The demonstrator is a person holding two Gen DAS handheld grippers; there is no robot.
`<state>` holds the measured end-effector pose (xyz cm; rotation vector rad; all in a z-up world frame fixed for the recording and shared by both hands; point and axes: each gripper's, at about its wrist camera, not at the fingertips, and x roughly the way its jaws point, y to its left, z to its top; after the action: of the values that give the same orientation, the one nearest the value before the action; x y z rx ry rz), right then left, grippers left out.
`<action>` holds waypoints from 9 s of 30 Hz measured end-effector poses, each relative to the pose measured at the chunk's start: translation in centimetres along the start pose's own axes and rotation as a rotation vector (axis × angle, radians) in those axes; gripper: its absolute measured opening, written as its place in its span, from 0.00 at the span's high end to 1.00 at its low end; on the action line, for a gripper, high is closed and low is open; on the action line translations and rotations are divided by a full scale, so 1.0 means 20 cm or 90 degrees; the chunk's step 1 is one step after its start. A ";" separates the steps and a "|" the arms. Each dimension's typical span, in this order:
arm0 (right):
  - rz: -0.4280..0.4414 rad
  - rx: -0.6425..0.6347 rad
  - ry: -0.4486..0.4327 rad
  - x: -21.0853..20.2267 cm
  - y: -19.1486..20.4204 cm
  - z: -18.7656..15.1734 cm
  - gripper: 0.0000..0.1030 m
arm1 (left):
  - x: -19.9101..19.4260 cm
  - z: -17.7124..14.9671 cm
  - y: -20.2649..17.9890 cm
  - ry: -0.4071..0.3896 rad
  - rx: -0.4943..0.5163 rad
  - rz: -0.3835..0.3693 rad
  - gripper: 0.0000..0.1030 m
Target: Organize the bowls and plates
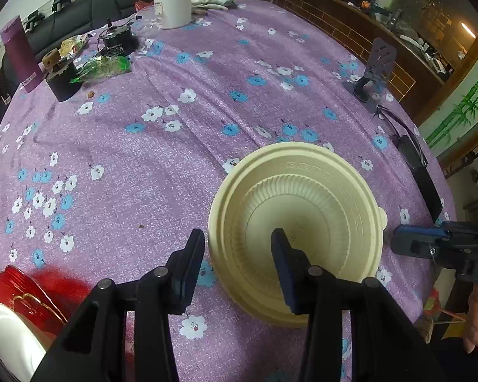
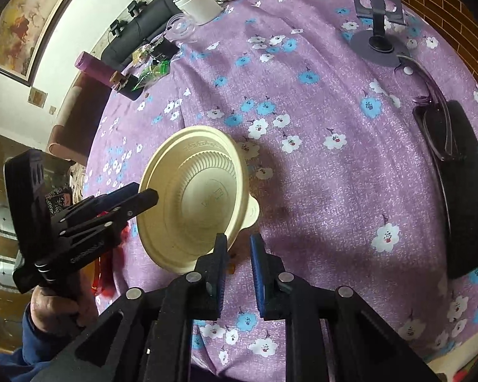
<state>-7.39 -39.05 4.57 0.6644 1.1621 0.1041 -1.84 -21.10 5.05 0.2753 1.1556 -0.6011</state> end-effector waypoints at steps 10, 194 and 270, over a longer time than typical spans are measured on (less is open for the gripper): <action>-0.023 -0.022 0.021 0.12 0.04 0.05 0.76 | 0.02 -0.04 -0.01 -0.008 0.016 0.041 0.80; 0.069 -0.312 0.168 0.53 1.41 -0.25 0.80 | -0.84 -0.80 0.83 -0.133 -0.193 0.308 0.77; 0.089 -0.327 0.144 0.81 1.18 -0.03 0.87 | -0.59 -1.10 1.34 -0.060 -0.369 0.059 0.85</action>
<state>4.78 -13.17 3.92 0.2795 1.2386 0.5882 -6.56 15.11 4.52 -0.1933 1.1685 -0.1779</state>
